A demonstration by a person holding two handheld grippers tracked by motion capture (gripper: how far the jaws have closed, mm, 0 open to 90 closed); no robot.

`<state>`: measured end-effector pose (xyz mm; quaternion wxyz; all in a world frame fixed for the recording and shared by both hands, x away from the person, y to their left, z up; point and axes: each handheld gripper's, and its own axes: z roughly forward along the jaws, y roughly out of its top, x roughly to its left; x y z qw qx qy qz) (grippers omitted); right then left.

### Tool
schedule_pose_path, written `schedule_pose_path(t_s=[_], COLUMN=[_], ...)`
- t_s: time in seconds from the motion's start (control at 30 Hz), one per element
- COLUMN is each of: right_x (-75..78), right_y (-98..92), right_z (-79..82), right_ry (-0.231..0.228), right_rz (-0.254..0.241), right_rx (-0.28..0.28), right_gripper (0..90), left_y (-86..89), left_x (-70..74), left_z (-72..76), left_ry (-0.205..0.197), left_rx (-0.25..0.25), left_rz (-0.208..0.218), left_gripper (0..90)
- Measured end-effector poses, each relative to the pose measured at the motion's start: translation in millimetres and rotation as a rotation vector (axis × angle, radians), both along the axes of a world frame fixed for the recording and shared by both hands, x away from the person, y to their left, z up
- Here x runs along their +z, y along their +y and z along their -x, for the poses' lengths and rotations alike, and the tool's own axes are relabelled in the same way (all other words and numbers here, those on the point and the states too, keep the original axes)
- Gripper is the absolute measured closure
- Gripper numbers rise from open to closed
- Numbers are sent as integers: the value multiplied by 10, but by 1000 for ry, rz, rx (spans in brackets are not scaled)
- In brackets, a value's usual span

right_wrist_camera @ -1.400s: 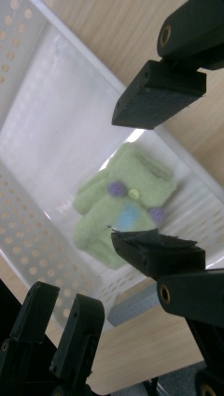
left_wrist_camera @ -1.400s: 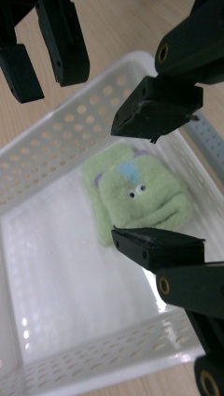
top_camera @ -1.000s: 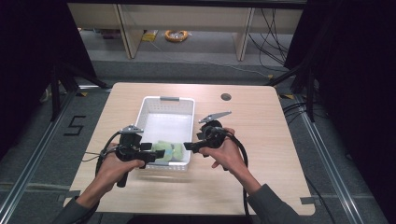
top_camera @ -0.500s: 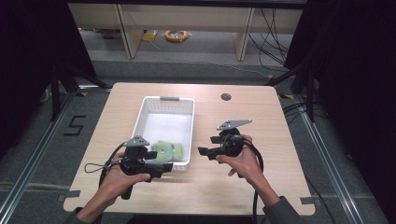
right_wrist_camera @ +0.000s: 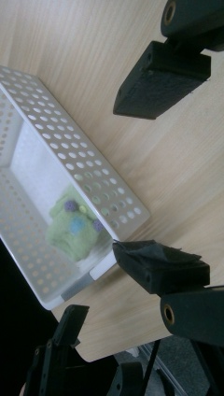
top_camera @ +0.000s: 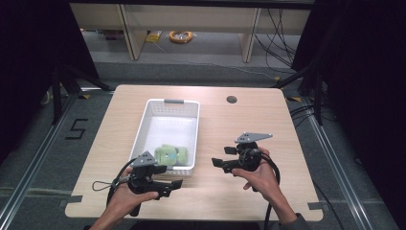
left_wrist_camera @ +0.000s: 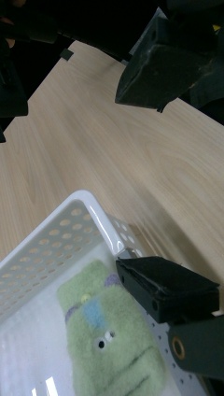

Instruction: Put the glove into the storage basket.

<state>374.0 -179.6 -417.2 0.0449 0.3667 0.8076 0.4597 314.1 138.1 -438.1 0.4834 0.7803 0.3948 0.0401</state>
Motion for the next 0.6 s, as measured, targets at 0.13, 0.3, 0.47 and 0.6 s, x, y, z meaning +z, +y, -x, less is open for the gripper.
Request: schedule_pose_path(t_s=[0.13, 0.3, 0.47, 0.6], right_x=[-34, -85, -126, -158], right_y=[-24, -45, -80, -112], right_z=[51, 119, 195, 203], right_ry=[-10, 1, 7, -5], right_rz=[-1, -18, -19, -18], right_rx=[13, 27, 21, 41], right_gripper=[255, 237, 236, 236], left_y=[-13, -41, -58, -62], left_x=[-46, -66, -90, -128], left_z=[29, 71, 121, 136], left_ry=[2, -30, -35, -35], left_rx=[-14, -18, -7, -15], left_rz=[14, -6, -22, -30], left_gripper=[169, 170, 170, 170])
